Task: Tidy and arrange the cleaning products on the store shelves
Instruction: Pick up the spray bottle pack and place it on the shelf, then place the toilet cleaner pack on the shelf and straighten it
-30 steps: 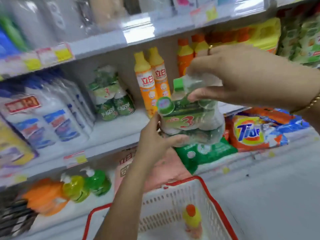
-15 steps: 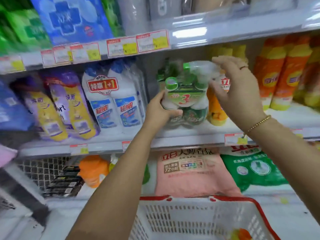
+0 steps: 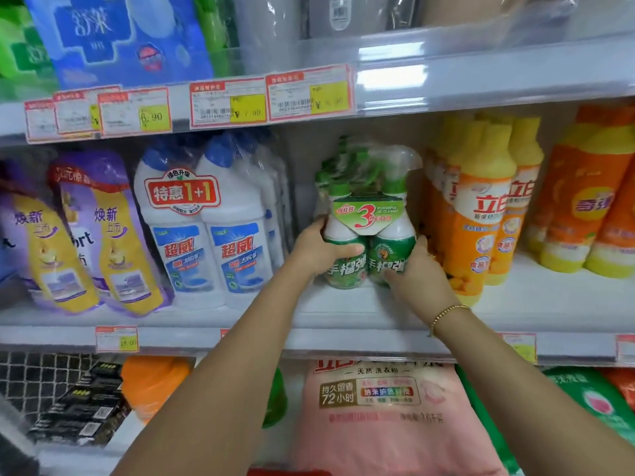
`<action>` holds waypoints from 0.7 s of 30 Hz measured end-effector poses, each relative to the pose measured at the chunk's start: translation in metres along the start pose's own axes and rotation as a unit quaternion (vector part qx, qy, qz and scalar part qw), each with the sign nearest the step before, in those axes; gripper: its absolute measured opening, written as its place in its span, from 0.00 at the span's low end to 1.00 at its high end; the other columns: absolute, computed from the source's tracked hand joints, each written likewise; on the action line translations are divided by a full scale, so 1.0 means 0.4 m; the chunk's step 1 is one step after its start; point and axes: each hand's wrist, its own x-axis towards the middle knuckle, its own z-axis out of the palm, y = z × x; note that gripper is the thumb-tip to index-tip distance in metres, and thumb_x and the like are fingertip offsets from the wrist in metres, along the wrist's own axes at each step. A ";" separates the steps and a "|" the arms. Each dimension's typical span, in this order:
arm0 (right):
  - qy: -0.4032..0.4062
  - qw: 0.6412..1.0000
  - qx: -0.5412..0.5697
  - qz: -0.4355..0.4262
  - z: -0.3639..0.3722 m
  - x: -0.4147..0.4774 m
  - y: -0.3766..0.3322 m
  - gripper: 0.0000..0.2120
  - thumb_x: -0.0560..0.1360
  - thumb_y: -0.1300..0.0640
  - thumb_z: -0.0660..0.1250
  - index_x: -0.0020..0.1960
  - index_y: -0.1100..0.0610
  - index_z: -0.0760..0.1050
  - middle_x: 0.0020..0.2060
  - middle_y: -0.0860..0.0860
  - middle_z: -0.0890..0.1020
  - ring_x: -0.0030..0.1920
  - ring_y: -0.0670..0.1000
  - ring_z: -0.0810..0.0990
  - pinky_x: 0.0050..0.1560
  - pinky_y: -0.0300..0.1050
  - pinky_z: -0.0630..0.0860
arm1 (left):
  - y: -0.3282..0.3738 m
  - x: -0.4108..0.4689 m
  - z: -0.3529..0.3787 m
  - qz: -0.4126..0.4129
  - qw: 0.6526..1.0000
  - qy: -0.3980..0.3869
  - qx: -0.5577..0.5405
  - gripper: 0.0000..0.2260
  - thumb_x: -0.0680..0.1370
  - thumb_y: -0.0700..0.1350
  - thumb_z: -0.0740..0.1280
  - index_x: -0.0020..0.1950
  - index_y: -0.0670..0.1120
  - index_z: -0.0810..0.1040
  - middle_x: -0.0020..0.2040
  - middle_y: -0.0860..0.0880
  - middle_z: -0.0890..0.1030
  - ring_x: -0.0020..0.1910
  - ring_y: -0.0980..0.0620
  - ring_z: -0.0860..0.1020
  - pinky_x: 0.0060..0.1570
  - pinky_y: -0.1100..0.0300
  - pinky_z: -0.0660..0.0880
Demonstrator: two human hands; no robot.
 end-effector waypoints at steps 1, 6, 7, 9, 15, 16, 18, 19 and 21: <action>0.001 1.000 0.007 0.010 0.001 0.012 -0.001 0.37 0.72 0.57 0.71 0.73 0.63 0.53 0.63 0.61 0.74 0.60 0.62 0.76 0.56 0.51 0.73 | -0.006 0.003 0.000 0.008 1.000 0.010 0.018 0.33 0.61 0.43 0.81 0.64 0.47 0.74 0.60 0.47 0.80 0.57 0.47 0.79 0.60 0.49 0.76; -0.009 1.000 -0.004 0.004 -0.010 0.020 0.005 0.32 0.71 0.56 0.73 0.67 0.61 0.60 0.61 0.59 0.76 0.59 0.60 0.76 0.49 0.45 0.71 | -0.019 -0.002 -0.003 0.011 1.000 0.000 -0.003 0.35 0.60 0.47 0.81 0.65 0.52 0.72 0.60 0.50 0.80 0.57 0.49 0.79 0.60 0.50 0.76; -0.014 1.000 -0.007 -0.004 -0.012 0.017 0.006 0.31 0.71 0.55 0.73 0.66 0.61 0.60 0.60 0.59 0.76 0.59 0.60 0.76 0.49 0.45 0.71 | -0.020 -0.004 -0.008 0.008 1.000 -0.005 -0.012 0.33 0.61 0.45 0.81 0.63 0.54 0.72 0.59 0.50 0.80 0.56 0.49 0.79 0.59 0.50 0.76; -0.028 0.999 -0.016 -0.017 -0.011 0.017 0.003 0.30 0.72 0.54 0.73 0.66 0.60 0.61 0.60 0.58 0.77 0.59 0.59 0.77 0.50 0.46 0.72 | -0.019 -0.009 -0.024 0.002 1.000 -0.013 -0.022 0.31 0.64 0.42 0.80 0.62 0.54 0.71 0.57 0.51 0.80 0.56 0.50 0.79 0.58 0.53 0.76; -0.056 0.998 -0.037 -0.020 0.006 0.016 -0.008 0.29 0.72 0.52 0.72 0.66 0.59 0.61 0.60 0.59 0.76 0.60 0.60 0.75 0.53 0.49 0.72 | -0.009 -0.047 -0.047 -0.009 1.000 0.007 0.000 0.31 0.70 0.41 0.76 0.70 0.49 0.69 0.58 0.53 0.78 0.54 0.53 0.77 0.48 0.66 0.74; -0.058 0.997 -0.037 -0.017 0.004 0.014 -0.011 0.30 0.72 0.52 0.72 0.66 0.59 0.61 0.61 0.59 0.76 0.60 0.60 0.75 0.53 0.49 0.72 | -0.012 -0.053 -0.044 -0.007 1.000 0.012 -0.005 0.32 0.70 0.42 0.77 0.71 0.48 0.69 0.60 0.51 0.79 0.55 0.52 0.78 0.50 0.63 0.75; -0.063 0.997 -0.047 -0.013 -0.002 0.012 -0.018 0.30 0.72 0.53 0.72 0.66 0.61 0.60 0.61 0.60 0.76 0.60 0.60 0.75 0.53 0.49 0.72 | -0.014 -0.065 -0.032 -0.004 1.000 0.026 -0.004 0.31 0.70 0.43 0.77 0.71 0.48 0.69 0.61 0.49 0.79 0.56 0.51 0.78 0.54 0.59 0.75; -0.068 0.996 -0.055 -0.008 -0.006 0.013 -0.021 0.30 0.72 0.53 0.72 0.66 0.61 0.60 0.61 0.60 0.76 0.60 0.60 0.75 0.52 0.49 0.71 | -0.011 -0.075 -0.025 -0.003 0.999 0.035 0.005 0.30 0.70 0.44 0.77 0.70 0.48 0.70 0.61 0.49 0.79 0.55 0.51 0.78 0.55 0.58 0.75; -0.084 0.993 -0.080 0.002 -0.016 0.015 -0.032 0.30 0.73 0.52 0.72 0.66 0.63 0.61 0.61 0.60 0.76 0.60 0.60 0.75 0.51 0.48 0.71 | -0.003 -0.089 -0.020 -0.005 0.998 0.055 0.038 0.28 0.70 0.45 0.77 0.68 0.47 0.72 0.61 0.48 0.80 0.56 0.50 0.78 0.58 0.55 0.75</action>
